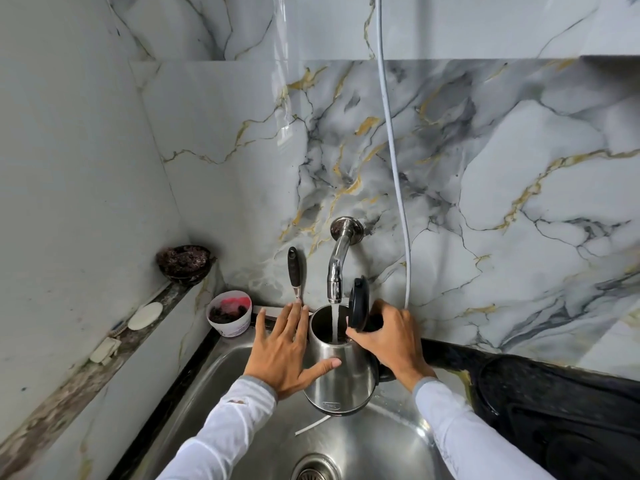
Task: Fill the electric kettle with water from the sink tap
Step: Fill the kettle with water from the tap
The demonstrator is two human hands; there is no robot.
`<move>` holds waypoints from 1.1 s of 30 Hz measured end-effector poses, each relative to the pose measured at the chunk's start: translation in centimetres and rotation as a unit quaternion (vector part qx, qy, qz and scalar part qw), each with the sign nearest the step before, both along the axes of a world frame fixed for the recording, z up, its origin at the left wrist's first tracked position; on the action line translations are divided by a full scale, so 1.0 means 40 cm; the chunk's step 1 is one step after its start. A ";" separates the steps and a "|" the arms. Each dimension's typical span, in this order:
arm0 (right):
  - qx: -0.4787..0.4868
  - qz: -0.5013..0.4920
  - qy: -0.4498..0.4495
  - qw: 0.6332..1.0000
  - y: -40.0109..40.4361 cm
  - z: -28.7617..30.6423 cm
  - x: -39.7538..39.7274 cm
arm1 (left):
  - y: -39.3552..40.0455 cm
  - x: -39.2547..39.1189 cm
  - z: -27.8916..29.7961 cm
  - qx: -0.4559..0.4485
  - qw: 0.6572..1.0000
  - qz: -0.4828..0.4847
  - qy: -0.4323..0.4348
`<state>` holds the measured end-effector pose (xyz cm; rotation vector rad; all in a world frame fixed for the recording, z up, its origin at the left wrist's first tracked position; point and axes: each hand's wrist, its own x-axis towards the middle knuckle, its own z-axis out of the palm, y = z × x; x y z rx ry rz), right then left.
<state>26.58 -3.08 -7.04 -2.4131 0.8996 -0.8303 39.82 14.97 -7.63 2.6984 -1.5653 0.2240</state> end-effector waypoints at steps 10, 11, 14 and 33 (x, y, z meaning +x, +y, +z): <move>-0.001 -0.003 -0.016 1.000 -0.003 0.019 -0.005 | -0.001 -0.009 0.011 -0.016 1.000 0.009 -0.003; -0.004 -0.002 -0.016 1.000 -0.004 0.019 -0.006 | -0.002 -0.009 0.010 -0.018 1.000 0.009 -0.005; -0.005 -0.002 -0.014 1.000 -0.004 0.019 -0.008 | -0.004 -0.010 0.008 -0.027 1.000 0.003 -0.012; -0.012 -0.005 -0.016 1.000 -0.007 0.008 -0.011 | -0.005 -0.008 -0.002 -0.043 0.999 -0.027 0.005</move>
